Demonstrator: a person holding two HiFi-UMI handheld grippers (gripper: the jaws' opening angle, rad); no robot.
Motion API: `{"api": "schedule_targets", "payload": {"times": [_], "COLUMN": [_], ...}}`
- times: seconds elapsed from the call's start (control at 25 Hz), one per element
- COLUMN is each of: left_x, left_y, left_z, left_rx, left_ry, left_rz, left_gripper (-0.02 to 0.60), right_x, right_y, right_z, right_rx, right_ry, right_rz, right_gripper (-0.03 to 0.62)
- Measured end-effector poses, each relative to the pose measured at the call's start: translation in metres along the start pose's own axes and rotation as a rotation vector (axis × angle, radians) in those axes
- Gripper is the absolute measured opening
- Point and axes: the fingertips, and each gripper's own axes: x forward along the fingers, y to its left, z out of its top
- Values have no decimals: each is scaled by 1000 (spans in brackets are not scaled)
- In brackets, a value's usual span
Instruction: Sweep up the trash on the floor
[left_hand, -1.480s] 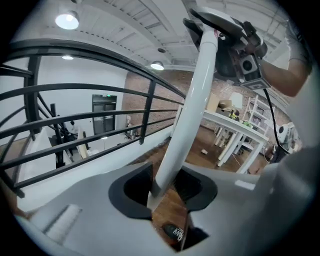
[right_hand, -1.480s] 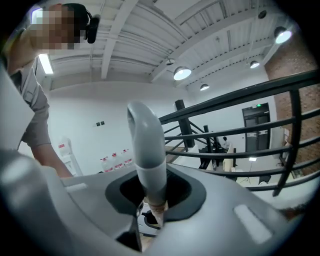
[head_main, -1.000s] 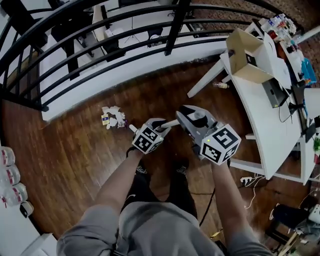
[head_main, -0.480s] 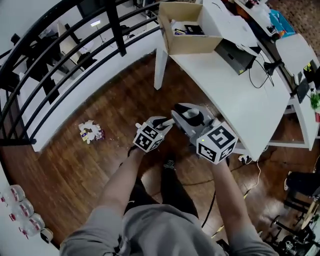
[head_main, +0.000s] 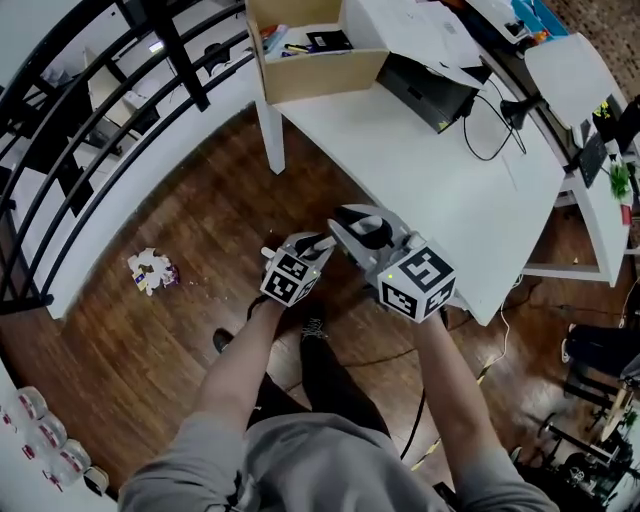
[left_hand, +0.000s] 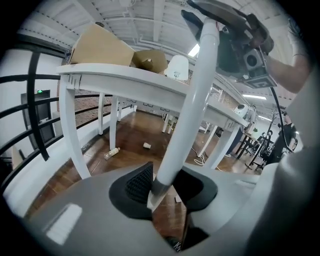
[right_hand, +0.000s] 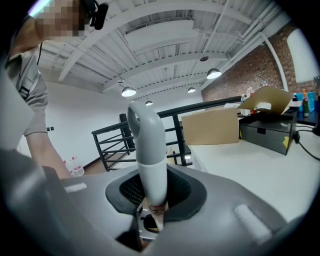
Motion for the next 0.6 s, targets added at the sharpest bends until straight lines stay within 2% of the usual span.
{"api": "schedule_targets", "payload": {"times": [0.16,0.2,0.24,0.32,0.48,0.6], "left_x": [17,21,23,28,38,50], "left_y": [-3,-3,-3,-1,6,10], "left_z": [5,5,6,6,8,13], "left_rx": [-9,-15,-22,-36,-72,-78], "left_ry": [-9,-6,-4,1,4,12], "left_rz": [28,38,48,65,111,118], "left_gripper": [112,112,112,112,114,117], "right_x": [-12,-16,-20,-32,-68,-96], "right_y": [-23,-27,-32,-41,-60,-67], "right_z": [-2,-3,-2,-1,-2,-9], "right_rx": [-1,-2,1,12,32,39], "right_ry": [-17,-22,-28,-43,-75,-77], "right_rz": [-44,-58,-70,-103,-199,-232], "right_gripper": [60,84,151,213,224,224]}}
